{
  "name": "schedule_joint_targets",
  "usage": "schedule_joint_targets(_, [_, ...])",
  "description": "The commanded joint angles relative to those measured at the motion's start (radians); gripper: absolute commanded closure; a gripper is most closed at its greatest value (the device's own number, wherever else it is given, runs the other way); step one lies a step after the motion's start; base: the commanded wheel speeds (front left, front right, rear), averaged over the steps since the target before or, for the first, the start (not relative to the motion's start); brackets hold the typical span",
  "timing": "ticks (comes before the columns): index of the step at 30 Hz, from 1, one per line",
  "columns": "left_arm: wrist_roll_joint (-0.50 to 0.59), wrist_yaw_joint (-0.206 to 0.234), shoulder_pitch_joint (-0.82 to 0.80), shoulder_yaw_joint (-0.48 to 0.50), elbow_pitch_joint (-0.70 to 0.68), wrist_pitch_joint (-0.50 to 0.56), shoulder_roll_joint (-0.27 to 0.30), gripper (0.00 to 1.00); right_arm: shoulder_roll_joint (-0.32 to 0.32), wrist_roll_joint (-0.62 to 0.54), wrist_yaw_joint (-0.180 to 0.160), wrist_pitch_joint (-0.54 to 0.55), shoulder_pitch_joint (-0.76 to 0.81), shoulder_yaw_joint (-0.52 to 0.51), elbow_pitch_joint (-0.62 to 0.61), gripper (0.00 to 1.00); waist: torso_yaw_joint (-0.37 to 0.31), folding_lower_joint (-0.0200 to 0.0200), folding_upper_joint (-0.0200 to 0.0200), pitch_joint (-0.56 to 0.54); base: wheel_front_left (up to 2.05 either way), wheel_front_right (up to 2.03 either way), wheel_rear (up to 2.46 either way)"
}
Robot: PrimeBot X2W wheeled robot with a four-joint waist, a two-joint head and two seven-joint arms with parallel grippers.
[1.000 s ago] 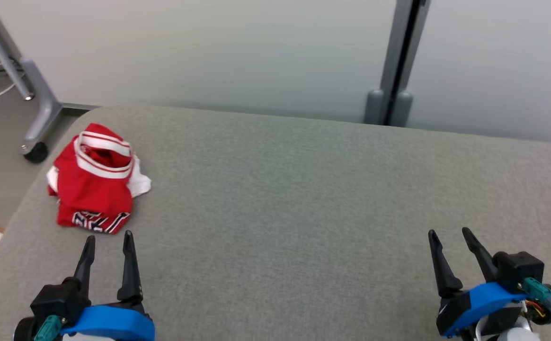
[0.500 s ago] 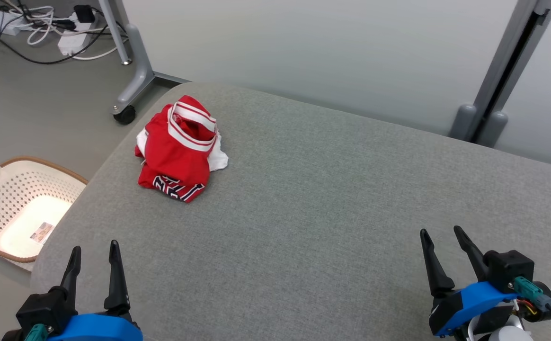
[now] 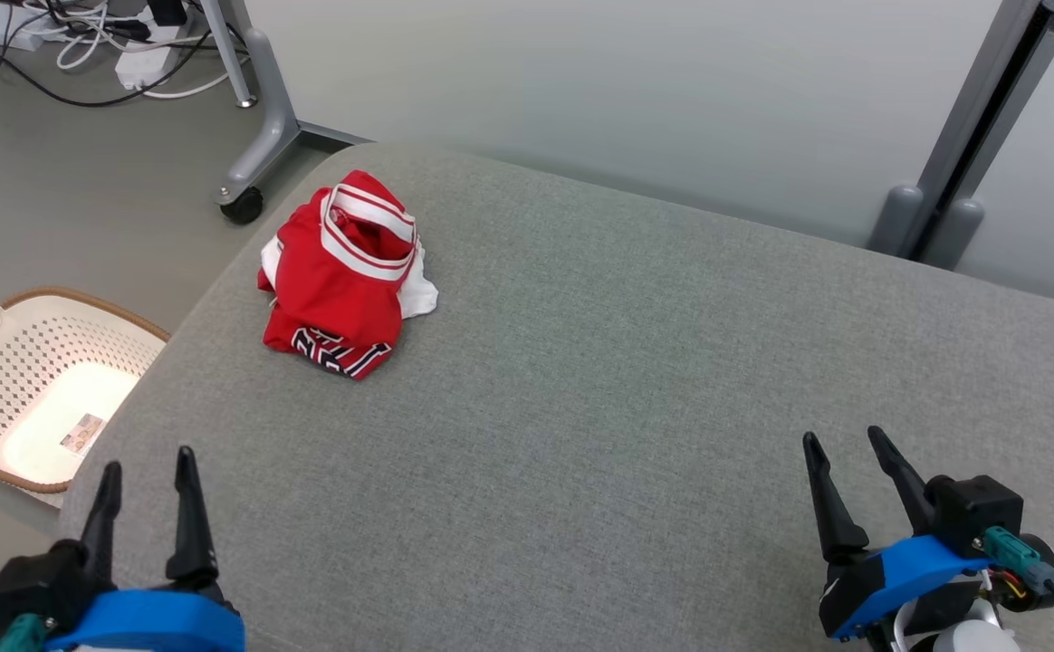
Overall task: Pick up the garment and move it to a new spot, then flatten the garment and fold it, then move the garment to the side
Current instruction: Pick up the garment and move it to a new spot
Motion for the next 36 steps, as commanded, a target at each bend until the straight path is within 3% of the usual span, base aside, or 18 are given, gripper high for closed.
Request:
schedule_joint_targets(1, [-0.006, 0.006, -0.029, 0.015, -0.015, 0.009, 0.014, 0.0, 0.002, 0.004, 0.0, 0.0, -0.005, -0.003, -0.007, 0.0, -0.005, 0.0, -0.0001, 0.007, 0.0, 0.0, 0.0])
schedule_joint_targets(12, [-0.114, -0.002, -0.293, 0.078, -0.038, 0.303, 0.126, 0.0, -0.018, -0.019, 0.0, 0.033, -0.042, -0.028, -0.095, 0.0, -0.061, 0.0, -0.0001, 0.166, 0.0, 0.0, 0.0])
schedule_joint_targets(19, [-0.184, -0.009, -0.494, 0.13, 0.063, 0.48, 0.222, 0.0, -0.042, -0.017, 0.0, 0.049, -0.123, 0.012, -0.16, 0.0, -0.168, 0.0, -0.0001, 0.327, 0.0, 0.0, 0.0])
schedule_joint_targets(25, [-0.255, -0.02, -0.604, 0.161, 0.135, 0.584, 0.258, 0.0, -0.059, -0.02, 0.0, 0.05, -0.176, 0.029, -0.196, 0.0, -0.256, 0.0, -0.0001, 0.426, 0.0, 0.0, 0.0])
schedule_joint_targets(30, [-0.269, 0.0, -0.621, 0.146, 0.18, 0.677, 0.284, 0.0, -0.054, -0.022, 0.0, 0.044, -0.197, 0.037, -0.213, 0.0, -0.308, 0.0, -0.0001, 0.463, 0.0, 0.0, 0.0])
schedule_joint_targets(33, [-0.233, 0.045, -0.601, 0.128, 0.223, 0.723, 0.317, 0.0, -0.048, -0.014, 0.0, 0.035, -0.21, 0.043, -0.209, 0.0, -0.343, 0.0, -0.0001, 0.474, 0.0, 0.0, 0.0])
schedule_joint_targets(35, [-0.216, 0.066, -0.592, 0.127, 0.236, 0.723, 0.328, 0.91, -0.042, -0.008, 0.0, 0.025, -0.208, 0.045, -0.198, 0.0, -0.362, 0.0, -0.0001, 0.468, 0.0, 0.0, 0.0])
schedule_joint_targets(36, [-0.213, 0.072, -0.584, 0.122, 0.241, 0.728, 0.328, 1.0, -0.04, -0.006, 0.0, 0.022, -0.205, 0.044, -0.19, 0.0, -0.369, 0.0, -0.0001, 0.461, 0.0, 0.0, 0.0])
